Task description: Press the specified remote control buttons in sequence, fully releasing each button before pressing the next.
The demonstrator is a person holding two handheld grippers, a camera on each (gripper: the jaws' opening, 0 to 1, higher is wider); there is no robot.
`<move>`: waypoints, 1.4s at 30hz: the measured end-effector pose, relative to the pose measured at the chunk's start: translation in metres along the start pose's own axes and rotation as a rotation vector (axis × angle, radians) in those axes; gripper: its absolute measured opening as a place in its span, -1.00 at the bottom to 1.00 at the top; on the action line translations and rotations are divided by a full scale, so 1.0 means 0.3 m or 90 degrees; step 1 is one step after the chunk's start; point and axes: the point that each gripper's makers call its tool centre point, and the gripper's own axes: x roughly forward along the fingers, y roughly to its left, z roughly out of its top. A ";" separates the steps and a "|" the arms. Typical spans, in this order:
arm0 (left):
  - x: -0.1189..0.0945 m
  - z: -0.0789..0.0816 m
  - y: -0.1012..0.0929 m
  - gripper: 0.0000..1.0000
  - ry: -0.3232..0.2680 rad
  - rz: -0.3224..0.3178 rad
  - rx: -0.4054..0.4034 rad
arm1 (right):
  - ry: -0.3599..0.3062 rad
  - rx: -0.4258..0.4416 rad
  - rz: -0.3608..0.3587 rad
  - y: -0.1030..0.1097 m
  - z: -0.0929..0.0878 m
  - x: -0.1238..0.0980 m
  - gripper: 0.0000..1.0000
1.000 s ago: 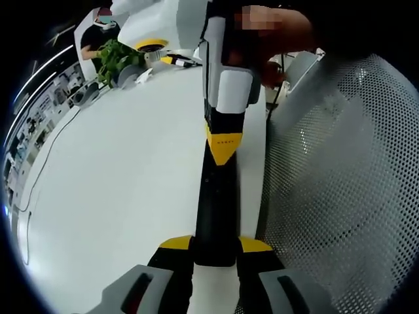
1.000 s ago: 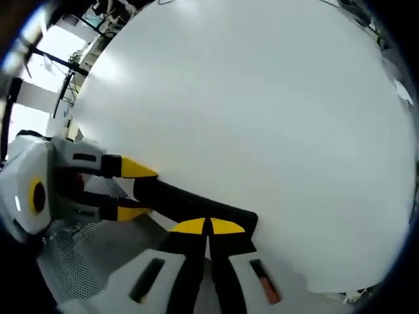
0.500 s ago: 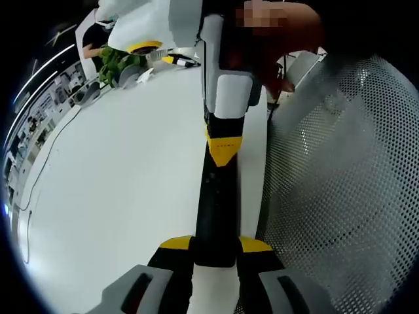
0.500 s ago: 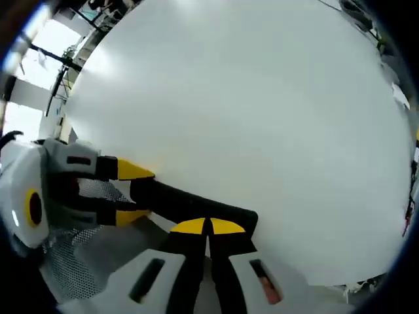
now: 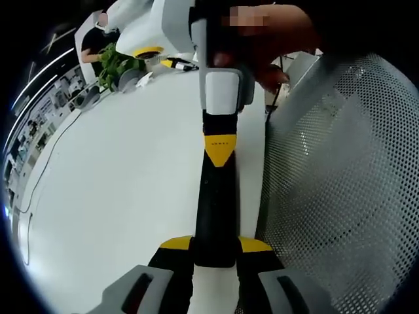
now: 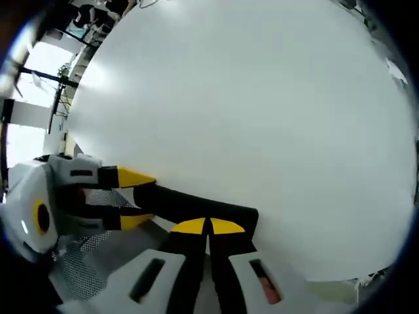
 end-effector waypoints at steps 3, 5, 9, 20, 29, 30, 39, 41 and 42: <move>0.001 0.000 0.001 -0.51 -0.002 -0.001 -0.005 | 0.002 -0.002 0.008 0.001 0.001 0.000 -1.00; 0.001 0.000 0.001 -0.51 -0.001 -0.002 -0.005 | 0.004 0.015 0.037 0.017 0.002 0.002 -1.00; 0.003 0.001 0.000 -0.51 0.000 -0.005 0.003 | -0.007 0.019 0.047 0.028 0.009 -0.003 -1.00; 0.003 0.005 -0.003 -0.51 0.007 -0.002 0.030 | -0.026 -0.023 0.035 0.052 0.030 0.006 -1.00; 0.005 0.006 -0.002 -0.51 0.010 -0.009 0.006 | -0.024 -0.034 0.035 0.057 0.032 0.015 -1.00; 0.004 0.006 -0.004 -0.51 0.008 -0.009 0.005 | -0.027 -0.033 0.037 0.059 0.034 0.016 -1.00; 0.004 0.005 -0.005 -0.51 0.015 -0.011 0.004 | -0.033 -0.033 0.040 0.063 0.041 0.021 -1.00; 0.005 0.005 -0.005 -0.51 0.018 -0.010 0.006 | -0.035 -0.024 0.044 0.059 0.044 0.022 -1.00; 0.004 0.005 -0.005 -0.51 0.020 -0.011 0.007 | -0.037 -0.019 0.047 0.059 0.044 0.021 -1.00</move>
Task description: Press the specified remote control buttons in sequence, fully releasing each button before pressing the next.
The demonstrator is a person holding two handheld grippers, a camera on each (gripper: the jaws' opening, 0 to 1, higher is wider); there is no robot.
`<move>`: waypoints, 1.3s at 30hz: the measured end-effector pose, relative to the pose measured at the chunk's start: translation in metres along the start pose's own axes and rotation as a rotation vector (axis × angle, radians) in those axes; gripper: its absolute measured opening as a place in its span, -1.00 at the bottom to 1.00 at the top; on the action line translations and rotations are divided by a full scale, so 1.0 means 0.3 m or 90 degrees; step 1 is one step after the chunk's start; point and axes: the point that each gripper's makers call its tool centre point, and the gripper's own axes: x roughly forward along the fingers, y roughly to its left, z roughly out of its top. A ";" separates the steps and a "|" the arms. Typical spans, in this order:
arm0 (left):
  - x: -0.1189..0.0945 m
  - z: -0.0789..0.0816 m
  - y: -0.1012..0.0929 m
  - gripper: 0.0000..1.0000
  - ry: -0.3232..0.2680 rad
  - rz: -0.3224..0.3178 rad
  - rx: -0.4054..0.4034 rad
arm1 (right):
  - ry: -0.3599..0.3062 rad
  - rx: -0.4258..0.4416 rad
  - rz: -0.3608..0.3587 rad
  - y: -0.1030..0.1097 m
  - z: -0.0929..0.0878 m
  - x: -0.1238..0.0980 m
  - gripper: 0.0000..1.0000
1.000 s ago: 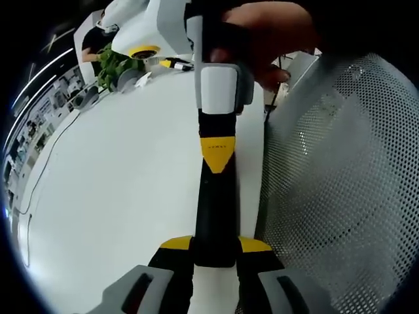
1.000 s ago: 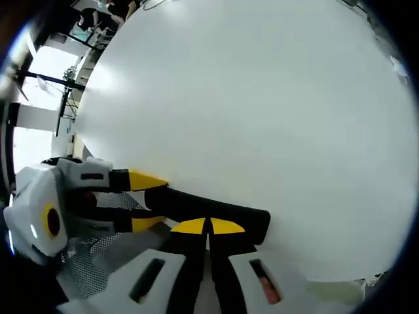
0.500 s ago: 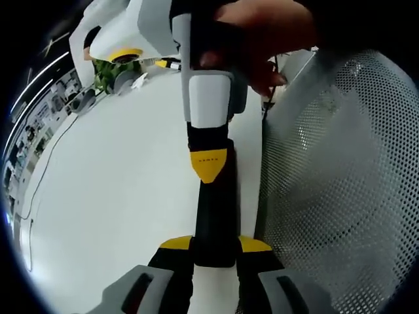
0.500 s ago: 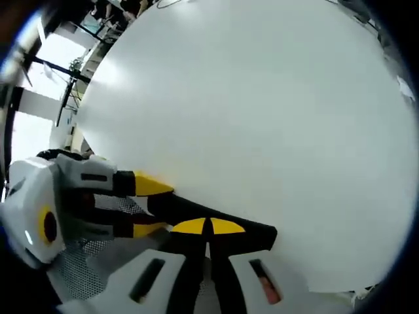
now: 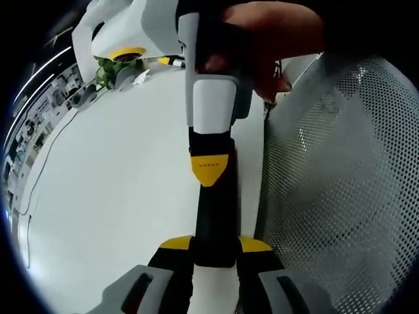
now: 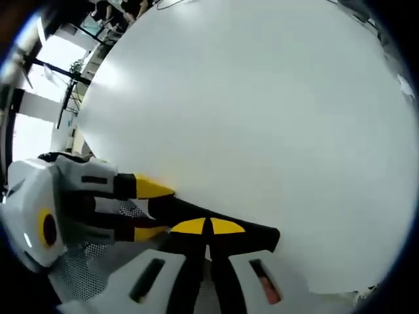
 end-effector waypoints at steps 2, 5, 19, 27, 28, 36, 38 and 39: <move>0.000 0.000 0.000 -0.51 0.003 0.000 0.002 | -0.004 0.012 0.007 -0.001 0.000 -0.001 -1.00; 0.000 -0.001 0.000 -0.51 0.004 0.000 0.004 | -0.004 0.031 0.020 -0.001 0.001 -0.001 -1.00; -0.001 0.000 0.000 -0.50 0.006 -0.001 -0.001 | -0.005 0.050 -0.001 -0.031 0.000 -0.012 -1.00; 0.002 -0.001 0.002 -0.50 0.005 -0.001 -0.001 | 0.001 0.013 0.007 0.009 -0.003 0.002 -1.00; 0.002 -0.001 0.003 -0.50 0.005 -0.001 -0.001 | 0.001 0.006 0.002 0.008 -0.002 0.001 -1.00; 0.002 0.001 0.002 -0.51 0.007 -0.001 0.000 | -0.011 -0.004 -0.010 -0.002 0.006 0.005 -1.00; 0.002 0.001 0.001 -0.51 0.008 -0.002 0.001 | -0.011 -0.011 -0.015 0.001 0.007 0.007 -1.00; 0.002 0.001 0.001 -0.51 0.009 -0.002 0.001 | -0.011 -0.017 -0.019 0.002 0.007 0.008 -1.00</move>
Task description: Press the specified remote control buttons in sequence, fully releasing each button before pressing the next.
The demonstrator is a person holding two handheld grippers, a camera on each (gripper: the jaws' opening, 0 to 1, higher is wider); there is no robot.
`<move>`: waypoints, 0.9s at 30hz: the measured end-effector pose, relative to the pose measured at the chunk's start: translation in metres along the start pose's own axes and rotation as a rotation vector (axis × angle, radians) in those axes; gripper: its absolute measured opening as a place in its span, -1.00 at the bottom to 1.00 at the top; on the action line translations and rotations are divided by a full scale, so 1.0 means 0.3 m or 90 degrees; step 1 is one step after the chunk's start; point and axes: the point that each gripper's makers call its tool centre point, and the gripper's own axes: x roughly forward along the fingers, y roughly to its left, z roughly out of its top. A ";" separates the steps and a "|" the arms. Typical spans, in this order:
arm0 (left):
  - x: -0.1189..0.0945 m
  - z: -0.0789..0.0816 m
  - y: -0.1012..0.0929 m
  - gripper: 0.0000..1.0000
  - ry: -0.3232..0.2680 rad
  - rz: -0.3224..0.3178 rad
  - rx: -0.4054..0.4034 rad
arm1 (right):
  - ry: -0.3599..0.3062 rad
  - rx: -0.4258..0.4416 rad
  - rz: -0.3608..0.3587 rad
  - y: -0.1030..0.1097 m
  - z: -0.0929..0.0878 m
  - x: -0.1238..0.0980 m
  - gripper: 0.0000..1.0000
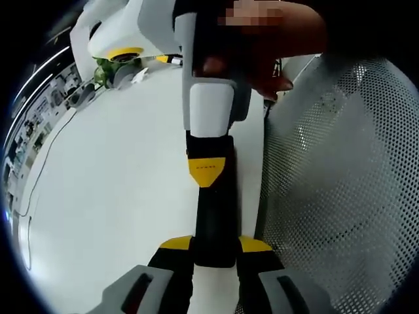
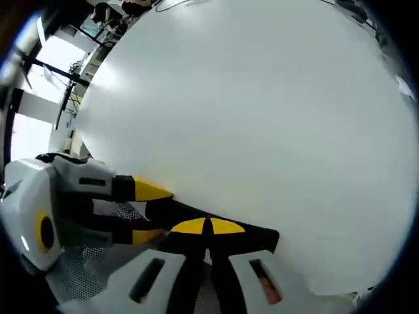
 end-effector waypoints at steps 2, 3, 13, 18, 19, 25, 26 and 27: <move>0.000 0.000 0.000 -0.51 0.000 0.000 0.000 | -0.001 -0.001 -0.003 -0.002 0.001 0.000 -1.00; 0.000 0.001 0.000 -0.51 0.000 0.000 0.001 | -0.003 -0.002 -0.004 -0.005 0.003 0.001 -1.00; 0.001 0.001 0.001 -0.51 0.001 0.002 -0.002 | -0.001 -0.012 -0.011 -0.006 0.003 0.000 -1.00; 0.000 0.001 0.000 -0.51 0.000 0.004 -0.004 | 0.011 0.013 -0.001 -0.005 -0.004 -0.007 -1.00; 0.000 0.001 0.000 -0.51 -0.001 0.004 -0.003 | 0.014 0.013 0.000 -0.004 -0.006 -0.009 -1.00; -0.001 0.002 0.000 -0.51 -0.003 0.004 -0.003 | 0.044 0.017 0.002 0.000 -0.030 -0.017 -1.00; -0.001 0.001 0.000 -0.51 -0.003 0.004 -0.004 | 0.048 0.021 0.002 0.000 -0.033 -0.019 -1.00; -0.001 0.001 0.000 -0.51 -0.003 0.004 -0.004 | 0.050 0.024 0.003 -0.002 -0.035 -0.020 -1.00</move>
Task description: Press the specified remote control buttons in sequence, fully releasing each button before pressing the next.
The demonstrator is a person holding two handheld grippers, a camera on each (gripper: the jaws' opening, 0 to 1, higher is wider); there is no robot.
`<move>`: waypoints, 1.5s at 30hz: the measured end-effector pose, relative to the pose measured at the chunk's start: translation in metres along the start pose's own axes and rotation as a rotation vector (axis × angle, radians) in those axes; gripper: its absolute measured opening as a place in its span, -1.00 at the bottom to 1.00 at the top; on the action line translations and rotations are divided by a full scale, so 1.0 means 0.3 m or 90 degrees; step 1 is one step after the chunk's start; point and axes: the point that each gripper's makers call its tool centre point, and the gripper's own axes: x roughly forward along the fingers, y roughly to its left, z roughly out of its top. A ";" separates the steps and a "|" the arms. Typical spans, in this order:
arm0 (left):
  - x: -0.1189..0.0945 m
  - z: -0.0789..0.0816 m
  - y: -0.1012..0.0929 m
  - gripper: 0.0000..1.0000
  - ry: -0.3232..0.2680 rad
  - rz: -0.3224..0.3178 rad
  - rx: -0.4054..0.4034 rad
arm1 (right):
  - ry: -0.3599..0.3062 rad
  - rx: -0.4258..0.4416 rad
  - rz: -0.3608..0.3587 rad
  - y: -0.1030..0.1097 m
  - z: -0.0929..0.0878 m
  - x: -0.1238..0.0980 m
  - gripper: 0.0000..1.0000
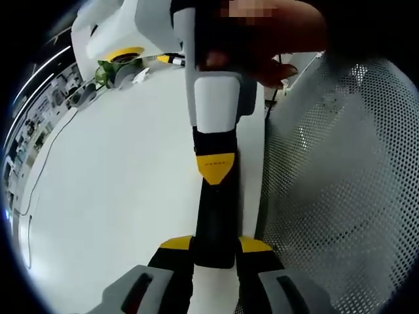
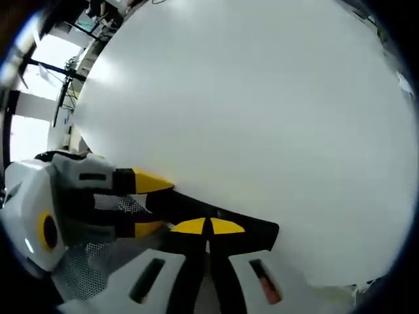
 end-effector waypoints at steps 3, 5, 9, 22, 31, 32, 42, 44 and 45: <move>0.000 0.000 0.000 -0.51 0.000 0.000 0.000 | 0.007 0.007 0.005 -0.001 -0.008 -0.002 -1.00; 0.000 0.000 0.000 -0.51 0.000 0.000 0.001 | 0.010 0.009 0.007 -0.002 -0.010 0.000 -1.00; -0.001 0.000 0.000 -0.51 0.000 0.000 0.000 | 0.015 0.003 0.006 0.010 -0.019 0.001 -1.00; -0.001 0.000 0.000 -0.50 -0.006 0.001 -0.005 | 0.026 -0.097 -0.051 0.011 -0.025 0.014 -1.00; 0.001 0.000 0.000 -0.50 -0.009 0.002 -0.004 | 0.010 -0.091 -0.049 0.005 -0.029 0.010 -1.00; 0.001 0.000 0.000 -0.50 -0.009 0.001 -0.004 | 0.007 -0.092 -0.049 0.005 -0.029 0.010 -1.00; 0.001 0.000 -0.001 -0.50 -0.011 0.000 0.001 | 0.058 -0.091 -0.046 0.026 -0.071 0.026 -1.00; 0.001 0.001 -0.001 -0.50 -0.011 0.000 -0.001 | 0.047 -0.105 -0.058 0.024 -0.061 0.021 -1.00; 0.001 0.001 -0.001 -0.50 -0.011 0.000 0.000 | 0.048 -0.107 -0.059 0.022 -0.060 0.019 -1.00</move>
